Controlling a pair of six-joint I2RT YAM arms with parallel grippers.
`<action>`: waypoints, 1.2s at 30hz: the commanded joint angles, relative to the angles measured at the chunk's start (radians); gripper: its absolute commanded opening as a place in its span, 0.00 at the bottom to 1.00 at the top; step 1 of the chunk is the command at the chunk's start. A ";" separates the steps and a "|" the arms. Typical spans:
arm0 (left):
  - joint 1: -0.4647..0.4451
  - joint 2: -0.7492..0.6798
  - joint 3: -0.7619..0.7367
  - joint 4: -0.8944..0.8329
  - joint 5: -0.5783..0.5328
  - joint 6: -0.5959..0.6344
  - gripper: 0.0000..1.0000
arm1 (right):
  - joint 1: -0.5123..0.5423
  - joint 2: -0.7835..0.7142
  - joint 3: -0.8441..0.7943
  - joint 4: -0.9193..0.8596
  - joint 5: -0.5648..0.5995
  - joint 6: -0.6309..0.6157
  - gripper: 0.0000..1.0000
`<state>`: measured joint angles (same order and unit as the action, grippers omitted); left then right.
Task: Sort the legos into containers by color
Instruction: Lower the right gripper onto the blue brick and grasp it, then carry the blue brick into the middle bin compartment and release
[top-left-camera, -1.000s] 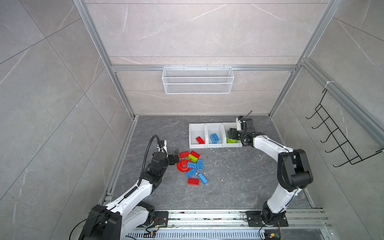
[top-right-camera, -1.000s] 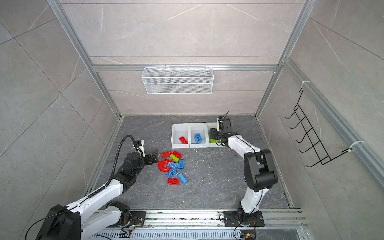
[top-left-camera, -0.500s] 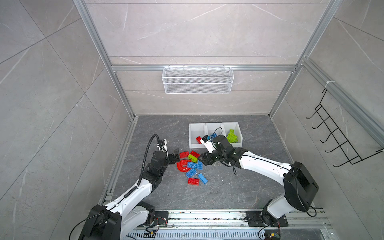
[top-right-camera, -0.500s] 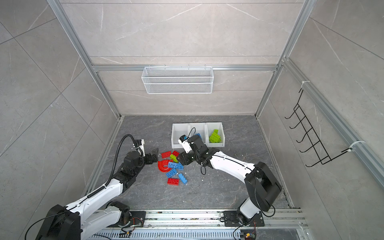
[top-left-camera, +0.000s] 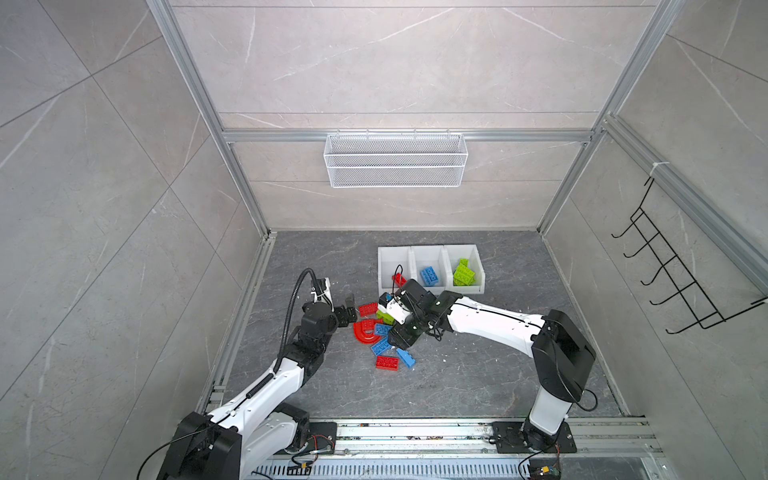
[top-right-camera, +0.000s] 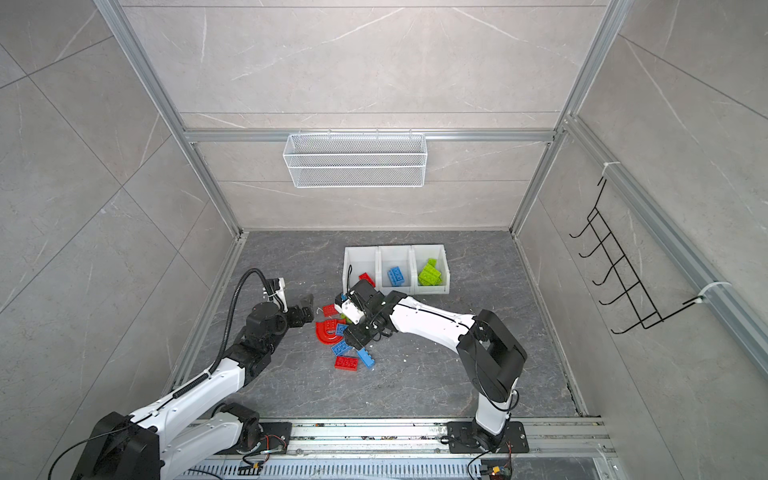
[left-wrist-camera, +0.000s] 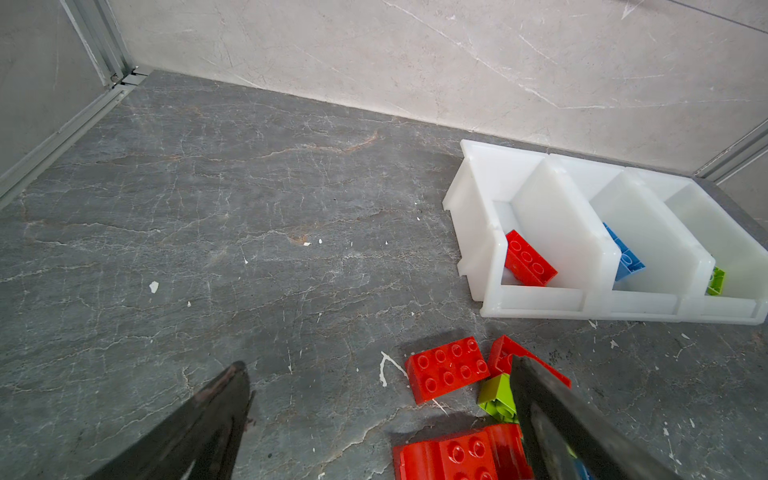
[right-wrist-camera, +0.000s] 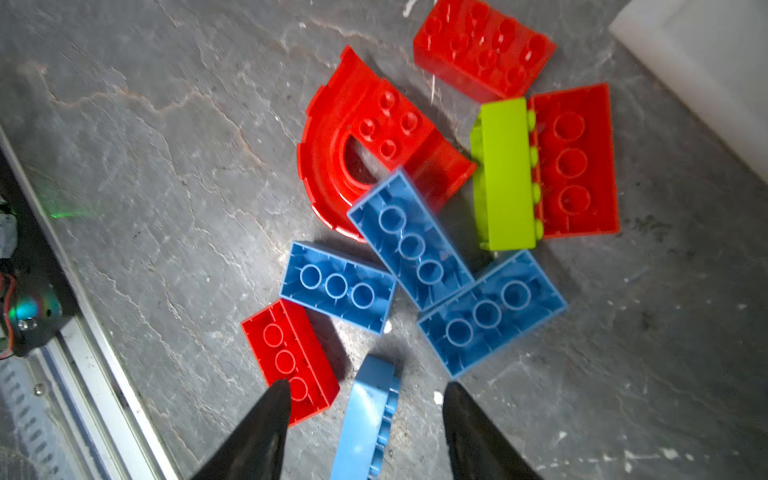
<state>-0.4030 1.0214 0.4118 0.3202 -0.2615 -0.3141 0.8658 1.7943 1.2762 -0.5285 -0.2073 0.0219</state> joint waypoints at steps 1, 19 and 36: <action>0.006 -0.018 0.001 0.025 -0.028 0.000 1.00 | 0.001 0.033 -0.006 -0.058 0.049 -0.001 0.59; 0.006 0.011 0.010 0.023 -0.018 0.003 1.00 | 0.030 0.180 0.081 -0.136 0.108 0.004 0.33; 0.006 -0.009 0.003 0.019 -0.037 0.001 1.00 | -0.029 -0.104 -0.144 0.139 0.217 0.086 0.08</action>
<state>-0.4030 1.0237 0.4118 0.3202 -0.2760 -0.3141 0.8707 1.7794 1.1904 -0.4999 -0.0372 0.0711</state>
